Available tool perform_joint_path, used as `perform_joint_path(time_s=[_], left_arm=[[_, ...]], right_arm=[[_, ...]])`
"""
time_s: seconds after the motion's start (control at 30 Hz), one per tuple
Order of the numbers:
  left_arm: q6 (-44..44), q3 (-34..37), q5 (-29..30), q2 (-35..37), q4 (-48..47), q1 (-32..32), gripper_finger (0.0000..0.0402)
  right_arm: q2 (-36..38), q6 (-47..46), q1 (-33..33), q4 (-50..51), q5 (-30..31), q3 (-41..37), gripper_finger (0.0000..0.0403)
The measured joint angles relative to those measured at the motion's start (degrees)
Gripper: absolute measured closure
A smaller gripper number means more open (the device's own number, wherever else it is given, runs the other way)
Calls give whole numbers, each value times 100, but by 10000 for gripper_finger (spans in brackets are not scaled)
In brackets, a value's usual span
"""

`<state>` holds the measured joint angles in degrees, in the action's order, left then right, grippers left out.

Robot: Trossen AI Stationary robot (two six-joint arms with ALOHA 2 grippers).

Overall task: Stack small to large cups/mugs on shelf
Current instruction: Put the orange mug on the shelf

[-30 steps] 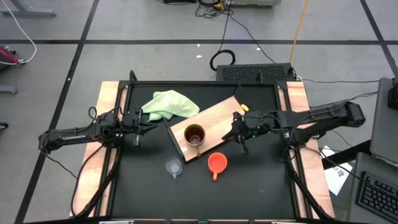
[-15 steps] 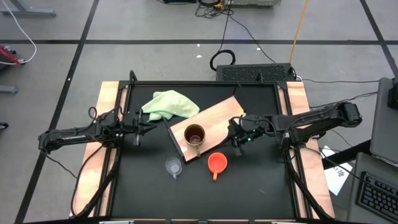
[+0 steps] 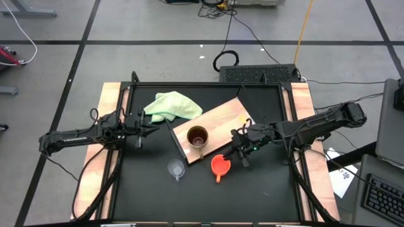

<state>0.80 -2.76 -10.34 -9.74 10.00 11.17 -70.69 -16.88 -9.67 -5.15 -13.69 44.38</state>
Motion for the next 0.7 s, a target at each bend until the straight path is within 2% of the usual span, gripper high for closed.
perform_joint_path(time_s=[0.2, 0.33, 0.5, 0.6, 0.7], left_arm=[[0, 0, 0, 0, 3, 0, 389], [0, 0, 0, 0, 6, 0, 389], [-39, 0, -3, 0, 7, 0, 389], [-95, 0, -5, 0, 8, 0, 389], [-96, 0, -9, 0, 11, -2, 389]], right_arm=[[-253, -22, 61, 590, 13, 314, 288], [-660, 207, 63, 1672, 34, 1041, 257], [-1229, 460, 105, 3478, 664, 1962, 248], [-1468, 429, 168, 3862, 754, 2286, 248], [-1679, 336, 233, 3983, 500, 2455, 248]])
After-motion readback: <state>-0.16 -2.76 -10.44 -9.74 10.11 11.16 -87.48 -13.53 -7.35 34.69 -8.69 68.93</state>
